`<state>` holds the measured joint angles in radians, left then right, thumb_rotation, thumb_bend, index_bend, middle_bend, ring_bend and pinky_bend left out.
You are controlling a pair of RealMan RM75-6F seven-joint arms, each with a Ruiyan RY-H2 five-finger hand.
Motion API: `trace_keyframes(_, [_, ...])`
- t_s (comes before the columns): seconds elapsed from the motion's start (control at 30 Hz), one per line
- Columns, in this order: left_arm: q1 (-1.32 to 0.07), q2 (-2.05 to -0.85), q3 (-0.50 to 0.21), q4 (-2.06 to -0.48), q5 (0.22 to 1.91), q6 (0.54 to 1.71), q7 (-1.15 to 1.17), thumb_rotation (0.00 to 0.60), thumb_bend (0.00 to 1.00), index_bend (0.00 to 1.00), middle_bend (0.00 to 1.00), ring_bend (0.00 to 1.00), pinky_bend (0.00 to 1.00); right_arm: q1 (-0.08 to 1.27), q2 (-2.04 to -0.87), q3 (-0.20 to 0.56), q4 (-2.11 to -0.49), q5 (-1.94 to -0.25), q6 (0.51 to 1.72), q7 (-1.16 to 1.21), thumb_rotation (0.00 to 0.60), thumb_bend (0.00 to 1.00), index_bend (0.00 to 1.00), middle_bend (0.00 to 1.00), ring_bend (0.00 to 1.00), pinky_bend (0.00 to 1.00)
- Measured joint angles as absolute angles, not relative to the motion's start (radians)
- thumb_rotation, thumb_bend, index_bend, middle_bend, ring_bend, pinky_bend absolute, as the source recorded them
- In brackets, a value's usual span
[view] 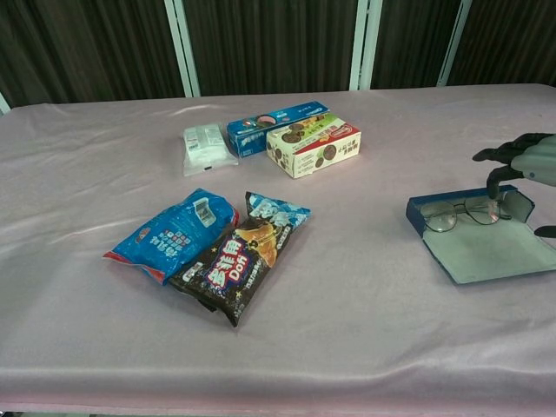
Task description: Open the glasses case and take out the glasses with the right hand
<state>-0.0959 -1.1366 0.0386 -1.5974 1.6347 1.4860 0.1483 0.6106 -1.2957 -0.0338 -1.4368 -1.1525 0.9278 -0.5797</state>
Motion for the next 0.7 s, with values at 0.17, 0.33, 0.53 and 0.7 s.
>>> trace_keyframes(0.17, [-0.096,-1.133,0.045,-1.598,1.645,1.485,0.144,0.6,0.42,0.0,0.0,0.0,0.0,0.593,-1.249,-0.025,-1.479,-1.213,0.957,-0.453,0.6,0.39,0.44,0.0,0.0,0.0])
trace_keyframes(0.33, [-0.096,-1.132,0.046,-1.598,1.648,1.488,0.143,0.6,0.43,0.0,0.0,0.0,0.0,0.593,-1.247,0.03,-1.463,-1.249,0.99,-0.353,0.6,0.39,0.47,0.0,0.0,0.0])
trace_keyframes(0.53, [-0.095,-1.133,0.047,-1.596,1.651,1.49,0.143,0.6,0.43,0.0,0.0,0.0,0.0,0.644,-1.35,0.077,-1.356,-1.191,0.925,-0.381,0.6,0.42,0.49,0.0,0.0,0.0])
trace_keyframes(0.7, [-0.094,-1.131,0.046,-1.594,1.649,1.49,0.14,0.6,0.43,0.0,0.0,0.0,0.0,0.685,-1.445,0.09,-1.261,-1.138,0.862,-0.43,0.6,0.47,0.52,0.0,0.0,0.0])
